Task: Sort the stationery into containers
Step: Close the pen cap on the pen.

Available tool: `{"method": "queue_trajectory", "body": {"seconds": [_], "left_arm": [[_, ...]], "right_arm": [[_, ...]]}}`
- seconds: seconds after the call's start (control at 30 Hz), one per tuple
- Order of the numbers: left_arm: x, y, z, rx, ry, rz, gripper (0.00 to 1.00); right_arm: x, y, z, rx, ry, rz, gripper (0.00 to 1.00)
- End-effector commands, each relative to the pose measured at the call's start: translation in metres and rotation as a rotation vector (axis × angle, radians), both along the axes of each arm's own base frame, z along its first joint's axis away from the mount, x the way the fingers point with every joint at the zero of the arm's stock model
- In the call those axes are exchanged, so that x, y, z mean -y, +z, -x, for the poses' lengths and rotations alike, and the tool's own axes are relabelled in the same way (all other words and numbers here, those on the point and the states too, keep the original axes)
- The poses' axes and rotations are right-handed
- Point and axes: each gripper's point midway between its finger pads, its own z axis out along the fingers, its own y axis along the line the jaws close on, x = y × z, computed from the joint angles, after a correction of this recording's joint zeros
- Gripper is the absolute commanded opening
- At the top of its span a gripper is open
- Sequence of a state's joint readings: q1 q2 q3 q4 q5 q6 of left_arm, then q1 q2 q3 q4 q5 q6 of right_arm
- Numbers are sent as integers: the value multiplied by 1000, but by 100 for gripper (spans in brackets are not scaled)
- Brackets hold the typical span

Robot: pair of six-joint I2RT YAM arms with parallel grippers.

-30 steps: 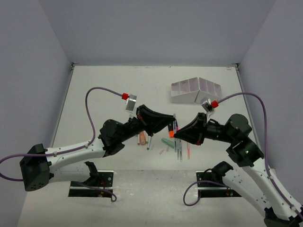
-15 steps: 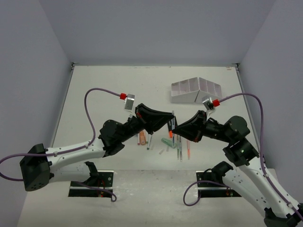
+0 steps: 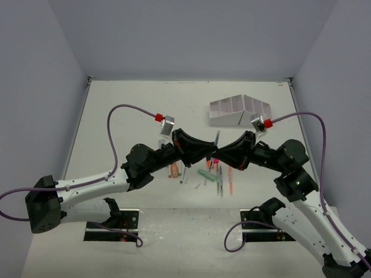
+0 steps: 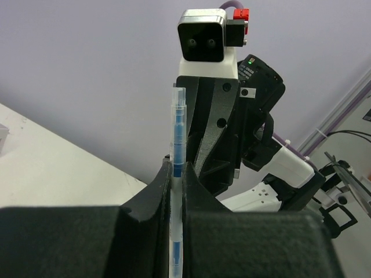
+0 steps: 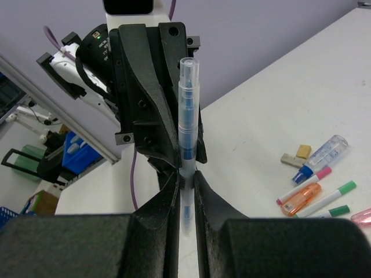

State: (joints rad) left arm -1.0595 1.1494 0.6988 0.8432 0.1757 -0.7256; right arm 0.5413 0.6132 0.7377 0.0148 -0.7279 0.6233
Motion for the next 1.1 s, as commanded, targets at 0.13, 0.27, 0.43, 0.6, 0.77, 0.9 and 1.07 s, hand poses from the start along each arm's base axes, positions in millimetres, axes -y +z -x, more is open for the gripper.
{"method": "queue_trajectory", "body": {"seconds": [0.13,0.27,0.43,0.6,0.77,0.9,1.07], "left_arm": [[-7,24,9,79,-21,67,0],[-8,24,11,80,-26,78,0],[-11,25,-2,82,52,38,51],[-16,30,-29,95,214,-129,67],[-14,35,-33,116,228,-197,58],[-5,38,-38,119,224,-238,41],[4,33,-37,114,189,-269,34]], "right_arm": [[-14,-12,15,20,173,0,36],[-16,-8,14,27,186,-19,0],[-14,-10,9,47,151,14,0],[-11,-24,7,35,127,75,0],[-12,-29,14,20,175,98,0],[-13,-31,15,27,190,114,0],[-12,-30,13,36,165,121,0]]}}
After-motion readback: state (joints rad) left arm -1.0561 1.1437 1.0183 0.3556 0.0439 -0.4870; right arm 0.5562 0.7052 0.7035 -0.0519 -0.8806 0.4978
